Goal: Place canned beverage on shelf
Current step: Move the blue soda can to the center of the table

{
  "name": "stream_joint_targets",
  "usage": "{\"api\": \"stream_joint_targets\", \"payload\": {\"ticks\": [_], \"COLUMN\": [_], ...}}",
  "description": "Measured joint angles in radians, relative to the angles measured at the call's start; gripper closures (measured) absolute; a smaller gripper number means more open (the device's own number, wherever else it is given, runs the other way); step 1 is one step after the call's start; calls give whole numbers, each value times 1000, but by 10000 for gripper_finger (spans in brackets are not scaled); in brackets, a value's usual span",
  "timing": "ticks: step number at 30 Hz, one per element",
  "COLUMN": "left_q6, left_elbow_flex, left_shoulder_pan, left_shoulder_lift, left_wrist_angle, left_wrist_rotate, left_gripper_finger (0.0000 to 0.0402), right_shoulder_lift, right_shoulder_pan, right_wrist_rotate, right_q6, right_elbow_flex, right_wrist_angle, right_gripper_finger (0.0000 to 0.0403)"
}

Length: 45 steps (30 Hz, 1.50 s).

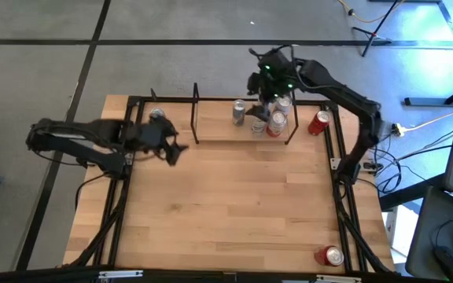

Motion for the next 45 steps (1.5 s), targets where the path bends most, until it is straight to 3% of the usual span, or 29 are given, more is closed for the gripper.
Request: {"api": "stream_joint_targets", "payload": {"ticks": [4,8,14,21,27,39,45], "left_q6": [-89,-171,-178,-153,-106,-7,66], "left_elbow_flex": [103,126,126,125,125,125,125], "left_shoulder_pan": [122,289,565,795,894,997,1007], "left_shoulder_lift": [10,8,61,193,308,444,471], "left_wrist_angle": [-197,-315,-369,-369,-366,-362,-371], "left_wrist_rotate": [-60,-87,-1,90,220,254,302], "left_gripper_finger": [72,72,72,72,72,73,115], "right_shoulder_lift": [-96,-206,-329,-364,-364,-364,-364], "right_shoulder_pan": [-1,-1,0,0,-1,-1,0], "right_wrist_rotate": [-5,-6,2,2,3,2,2], "right_q6": [-24,-46,-50,-105,-131,-165,-164], "right_elbow_flex": [-114,-259,-442,-526,-554,-568,-568], "right_wrist_angle": [-1,42,134,168,173,219,250], "right_gripper_finger": [27,27,27,27,26,26,26]}}
